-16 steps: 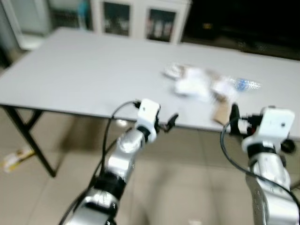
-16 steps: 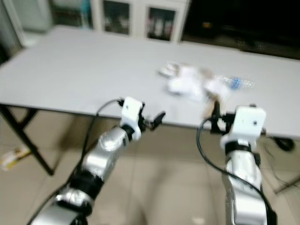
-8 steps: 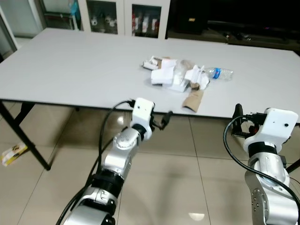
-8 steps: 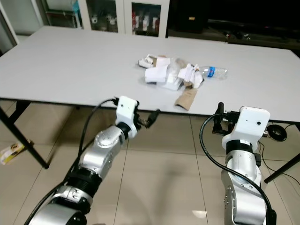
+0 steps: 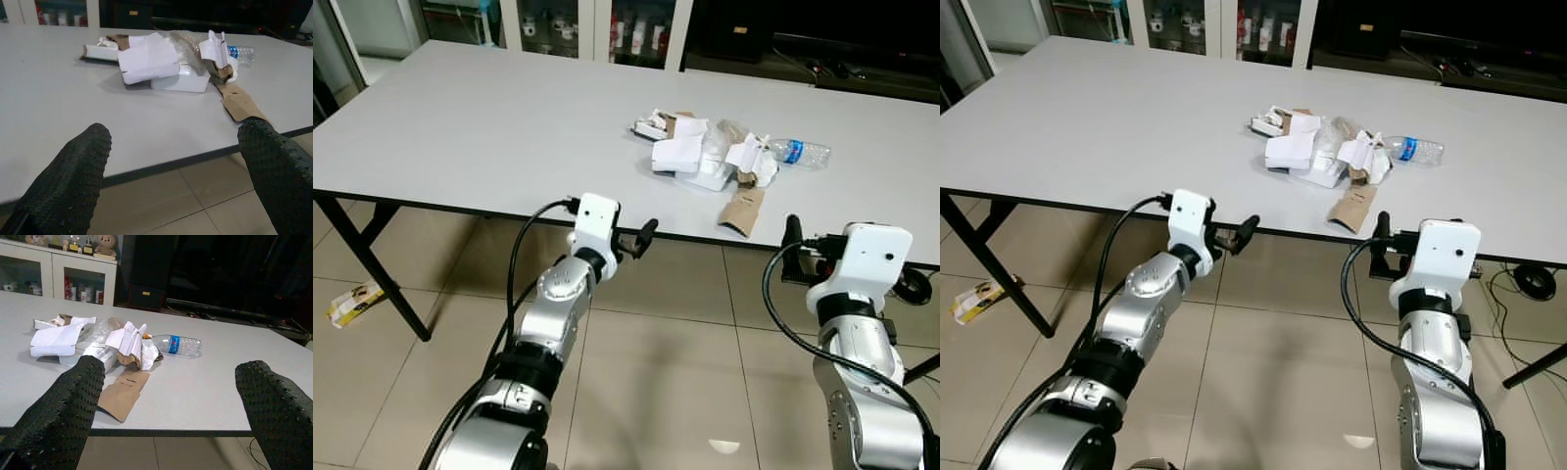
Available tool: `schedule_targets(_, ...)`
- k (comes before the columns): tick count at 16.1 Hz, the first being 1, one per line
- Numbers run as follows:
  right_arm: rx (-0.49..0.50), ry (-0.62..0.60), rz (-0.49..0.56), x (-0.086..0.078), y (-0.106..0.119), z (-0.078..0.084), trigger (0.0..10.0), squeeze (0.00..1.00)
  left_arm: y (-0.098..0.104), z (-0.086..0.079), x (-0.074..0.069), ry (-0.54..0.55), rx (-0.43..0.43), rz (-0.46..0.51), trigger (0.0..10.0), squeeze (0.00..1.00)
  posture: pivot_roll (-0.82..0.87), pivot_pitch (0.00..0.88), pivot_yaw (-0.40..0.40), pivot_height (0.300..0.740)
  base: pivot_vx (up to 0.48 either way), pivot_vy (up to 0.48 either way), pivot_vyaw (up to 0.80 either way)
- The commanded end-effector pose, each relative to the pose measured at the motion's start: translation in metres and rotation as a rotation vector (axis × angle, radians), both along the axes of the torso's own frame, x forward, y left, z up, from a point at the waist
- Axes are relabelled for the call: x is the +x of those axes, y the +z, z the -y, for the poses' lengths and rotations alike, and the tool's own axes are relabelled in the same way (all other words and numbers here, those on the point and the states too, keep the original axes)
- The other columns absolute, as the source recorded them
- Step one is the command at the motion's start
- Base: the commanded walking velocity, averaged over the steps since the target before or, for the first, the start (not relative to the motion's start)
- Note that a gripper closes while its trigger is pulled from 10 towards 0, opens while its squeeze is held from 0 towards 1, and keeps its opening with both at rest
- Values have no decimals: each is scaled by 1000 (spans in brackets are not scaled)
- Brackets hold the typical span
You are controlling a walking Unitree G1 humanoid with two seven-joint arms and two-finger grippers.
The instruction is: Picking trash to rubbish bin
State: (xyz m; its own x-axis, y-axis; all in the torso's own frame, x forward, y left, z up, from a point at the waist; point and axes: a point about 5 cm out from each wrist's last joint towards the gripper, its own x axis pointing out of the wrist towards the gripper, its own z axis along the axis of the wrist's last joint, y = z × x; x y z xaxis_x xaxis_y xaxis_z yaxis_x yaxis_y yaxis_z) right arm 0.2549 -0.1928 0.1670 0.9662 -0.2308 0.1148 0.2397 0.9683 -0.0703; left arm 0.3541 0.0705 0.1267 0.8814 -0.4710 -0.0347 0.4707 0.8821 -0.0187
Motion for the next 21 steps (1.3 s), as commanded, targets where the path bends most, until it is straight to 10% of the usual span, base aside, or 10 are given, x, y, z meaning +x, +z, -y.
schedule_targets(1, -1, -19, 9, 2, 1, 2, 10000, 0, 4, 4, 2, -23, -8, 10, 10000, 0, 146, 49, -69, 740, 0, 0, 0)
schedule_targets(21, -12, 85, 44, 15, 5, -15, 10000, 0, 18, -11, 20, 36, -19, 40, 10000, 0, 156, 42, -63, 740, 362, 12, -155)
